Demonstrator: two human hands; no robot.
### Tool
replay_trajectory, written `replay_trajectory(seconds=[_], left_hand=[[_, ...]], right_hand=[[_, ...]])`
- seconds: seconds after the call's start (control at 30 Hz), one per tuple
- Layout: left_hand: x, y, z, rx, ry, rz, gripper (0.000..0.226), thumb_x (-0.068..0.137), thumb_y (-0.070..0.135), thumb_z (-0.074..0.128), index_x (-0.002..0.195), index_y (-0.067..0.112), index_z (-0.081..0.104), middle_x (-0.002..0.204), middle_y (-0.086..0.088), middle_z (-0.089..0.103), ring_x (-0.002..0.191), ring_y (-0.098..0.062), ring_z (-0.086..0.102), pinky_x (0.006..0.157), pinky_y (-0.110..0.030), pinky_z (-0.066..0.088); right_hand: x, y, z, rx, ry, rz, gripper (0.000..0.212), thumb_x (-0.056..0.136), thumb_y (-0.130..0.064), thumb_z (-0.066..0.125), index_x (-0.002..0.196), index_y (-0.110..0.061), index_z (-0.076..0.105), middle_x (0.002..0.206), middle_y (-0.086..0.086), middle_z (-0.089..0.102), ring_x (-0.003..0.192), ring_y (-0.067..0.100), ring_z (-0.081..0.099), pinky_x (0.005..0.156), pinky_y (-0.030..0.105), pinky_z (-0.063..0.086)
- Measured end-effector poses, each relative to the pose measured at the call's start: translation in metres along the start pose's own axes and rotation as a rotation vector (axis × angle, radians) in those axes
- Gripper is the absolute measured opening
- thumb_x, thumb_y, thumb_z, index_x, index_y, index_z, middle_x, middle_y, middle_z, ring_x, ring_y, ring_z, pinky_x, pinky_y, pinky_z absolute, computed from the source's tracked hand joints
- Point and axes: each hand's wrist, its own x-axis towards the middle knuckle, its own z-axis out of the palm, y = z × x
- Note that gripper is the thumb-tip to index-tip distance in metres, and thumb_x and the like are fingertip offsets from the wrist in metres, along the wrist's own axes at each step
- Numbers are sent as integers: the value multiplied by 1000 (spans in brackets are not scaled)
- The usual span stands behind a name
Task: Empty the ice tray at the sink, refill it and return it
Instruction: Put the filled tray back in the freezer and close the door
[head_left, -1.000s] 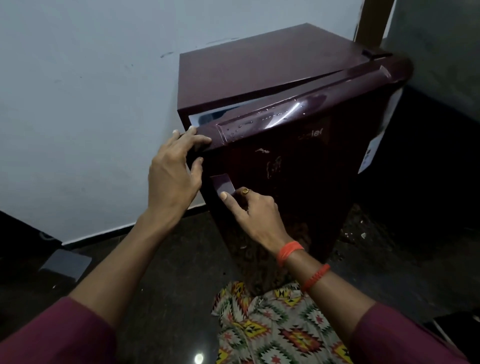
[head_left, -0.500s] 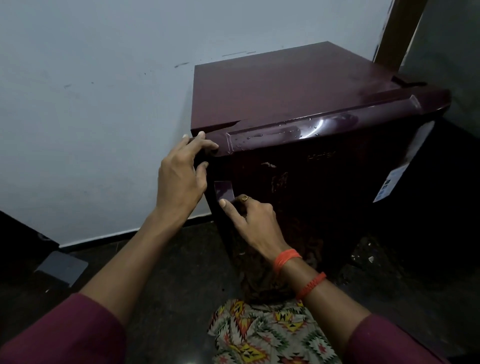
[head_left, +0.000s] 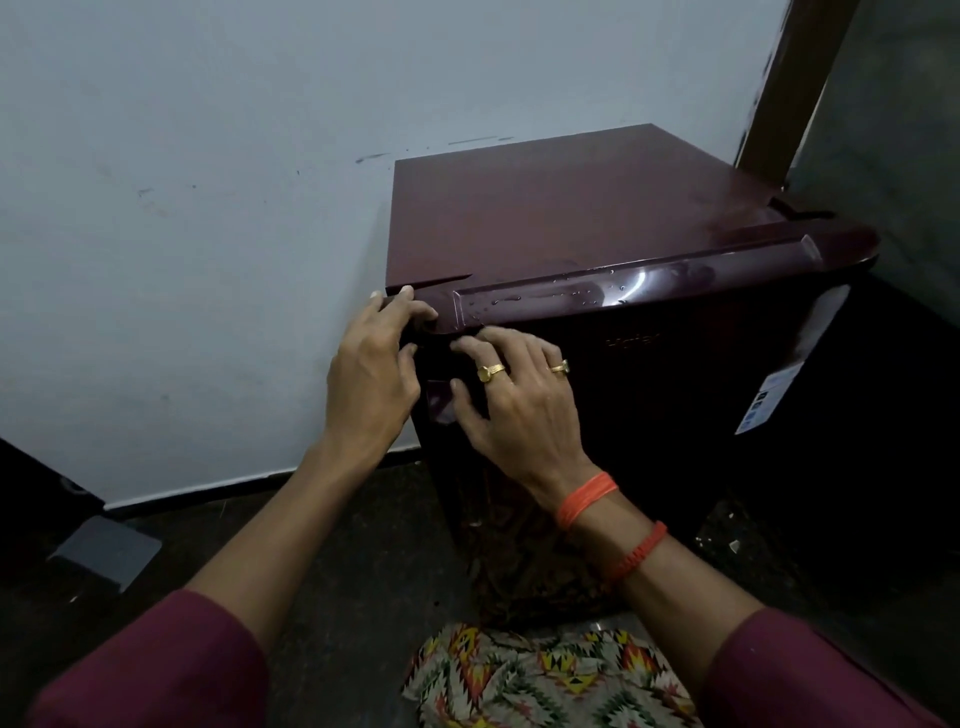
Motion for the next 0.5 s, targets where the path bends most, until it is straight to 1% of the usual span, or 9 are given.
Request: replay_trajectory(seconds=[0.03,0.07,0.1,0.13,0.2,0.27,0.37,0.5], left_hand=[[-1,2,1,25,6,5,43,87,-6,60,123,17,61,145,-3,55,140,-27,44,105,-47,49],[-2,5,3,54,8,14,45,88,-6,59,127,16,59,148,-4,52,143,-28,40,107,-46,47],[-4,7,5,80,4,30,48,89,-5,58,133,15,56,152,-6,47,146,-28,34,111,-46,43],[-6,9,7,101,-4,56,53,89,-5,58,139,13,52,155,-8,42,149,-29,29,115,-47,37],[-11,12,10,132,-36,107,60,91,-3,57,148,10,44,160,-11,35,151,-30,23,120,-48,28],[-15,12,14,158,-73,115,65,91,2,59,152,9,37,162,-11,30,152,-30,20,122,-49,24],[-20,11,17,159,-90,96,73,90,7,64,155,9,30,163,-11,25,153,-29,17,122,-48,23],[-26,12,20,165,-69,59,75,90,12,67,155,8,30,164,-11,24,153,-29,15,122,-47,25]], right_hand=[[4,1,-1,-29,-26,-13,46,92,-34,59,134,-14,60,132,8,60,124,22,54,104,37,41],[7,2,-1,-65,-84,-15,56,94,-37,54,145,-14,50,146,8,52,138,23,44,113,40,34],[9,3,-2,-104,-151,-10,62,97,-40,49,152,-13,40,155,8,42,147,22,34,120,43,25],[10,6,-3,-139,-210,-4,66,99,-43,44,156,-13,32,161,9,33,152,21,25,123,46,17],[12,15,-6,-198,-299,26,67,101,-48,36,158,-14,26,165,9,23,154,21,15,125,49,10],[11,27,-11,-244,-345,57,67,102,-52,32,158,-16,25,166,9,20,154,21,14,124,51,10],[6,46,-22,-286,-348,113,67,102,-53,31,158,-16,24,166,8,21,154,22,16,124,52,11],[-1,71,-42,-328,-355,231,69,102,-54,32,158,-15,24,166,7,20,154,22,15,125,51,9]])
